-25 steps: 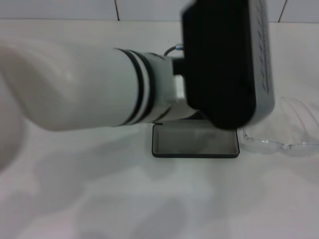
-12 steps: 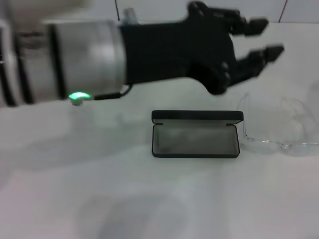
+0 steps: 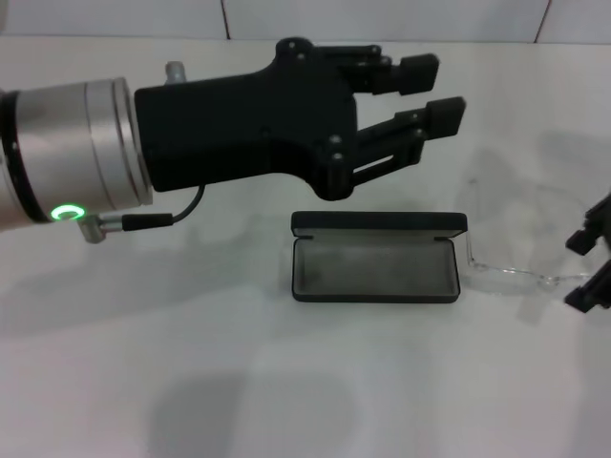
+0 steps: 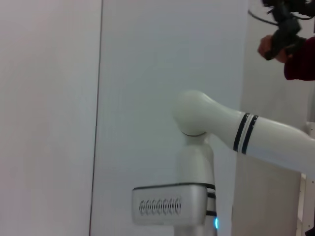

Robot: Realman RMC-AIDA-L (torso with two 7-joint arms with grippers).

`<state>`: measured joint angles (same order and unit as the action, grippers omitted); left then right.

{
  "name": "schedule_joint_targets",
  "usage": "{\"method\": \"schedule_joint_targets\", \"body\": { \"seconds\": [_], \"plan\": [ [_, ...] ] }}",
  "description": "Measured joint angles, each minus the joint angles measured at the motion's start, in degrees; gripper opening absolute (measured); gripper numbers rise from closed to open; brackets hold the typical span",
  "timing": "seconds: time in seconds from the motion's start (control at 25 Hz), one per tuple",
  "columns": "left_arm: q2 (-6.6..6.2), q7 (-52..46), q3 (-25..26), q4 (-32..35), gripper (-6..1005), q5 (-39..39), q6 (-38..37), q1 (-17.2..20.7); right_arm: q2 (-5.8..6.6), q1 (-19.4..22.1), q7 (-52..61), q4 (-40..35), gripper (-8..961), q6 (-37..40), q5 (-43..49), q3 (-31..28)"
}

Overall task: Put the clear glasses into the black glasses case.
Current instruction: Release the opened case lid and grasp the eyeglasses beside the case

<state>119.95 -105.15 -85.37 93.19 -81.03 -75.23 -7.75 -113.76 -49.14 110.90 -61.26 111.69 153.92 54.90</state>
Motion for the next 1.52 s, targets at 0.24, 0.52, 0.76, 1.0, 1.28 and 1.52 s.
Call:
{"method": "schedule_joint_targets", "body": {
  "seconds": [0.24,0.52,0.76,1.0,1.28,1.52],
  "plan": [
    [0.04,0.7,1.0,-1.4,363,0.5,-2.6,0.2,-1.88,-1.4,2.4,0.1,765,-6.3,1.8,9.6],
    [0.00,1.5,1.3,-3.9,360,2.3,-3.1,-0.2,-2.07,-1.0,2.8,1.7,741,-9.8,1.8,12.1],
    [-0.06,2.5,1.4,-4.5,358,2.6,-3.2,-0.3,-2.16,-1.1,2.8,3.1,708,-11.7,0.4,15.3],
    [-0.02,2.9,1.4,-5.7,355,2.7,-3.2,-0.8,-2.32,-1.4,2.9,5.9,613,-14.3,0.2,18.1],
    [-0.04,3.4,1.4,-7.6,353,3.9,-3.3,-1.4,-2.44,-1.6,3.0,8.0,535,-16.1,-0.8,20.2],
    [-0.07,3.5,1.4,-7.7,350,4.0,-3.3,-1.6,-2.37,-1.3,3.0,8.1,414,-16.7,-1.1,20.4]
  ]
}}
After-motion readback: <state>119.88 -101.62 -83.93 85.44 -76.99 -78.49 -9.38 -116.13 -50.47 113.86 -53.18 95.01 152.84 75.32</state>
